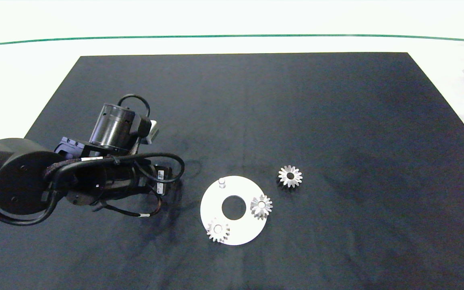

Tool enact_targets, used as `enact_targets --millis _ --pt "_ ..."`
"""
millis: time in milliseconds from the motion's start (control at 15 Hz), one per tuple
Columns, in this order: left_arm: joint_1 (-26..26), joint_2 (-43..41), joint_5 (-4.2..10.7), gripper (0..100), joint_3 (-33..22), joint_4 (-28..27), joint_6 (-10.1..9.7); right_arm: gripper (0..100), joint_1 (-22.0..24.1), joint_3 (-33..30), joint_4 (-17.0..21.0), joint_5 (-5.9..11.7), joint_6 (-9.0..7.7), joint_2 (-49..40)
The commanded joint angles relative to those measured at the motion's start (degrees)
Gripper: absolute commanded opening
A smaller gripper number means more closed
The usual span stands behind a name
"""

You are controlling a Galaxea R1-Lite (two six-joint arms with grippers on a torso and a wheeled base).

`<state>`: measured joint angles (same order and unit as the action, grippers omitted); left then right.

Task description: Remove an incorrectly installed larger gear and replace it with the correct smaller gear

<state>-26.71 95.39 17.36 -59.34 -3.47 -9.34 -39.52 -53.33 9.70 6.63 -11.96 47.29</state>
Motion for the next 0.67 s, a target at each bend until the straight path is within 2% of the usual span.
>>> enact_targets --millis 67,667 --pt "-0.01 -0.29 0.22 77 0.19 -0.04 -0.07 100 -0.03 -0.02 0.05 0.05 -0.17 0.00" --pt "-0.01 -0.38 0.31 59 0.63 0.84 -0.07 100 -0.03 -0.02 0.05 0.05 -0.43 -0.35"
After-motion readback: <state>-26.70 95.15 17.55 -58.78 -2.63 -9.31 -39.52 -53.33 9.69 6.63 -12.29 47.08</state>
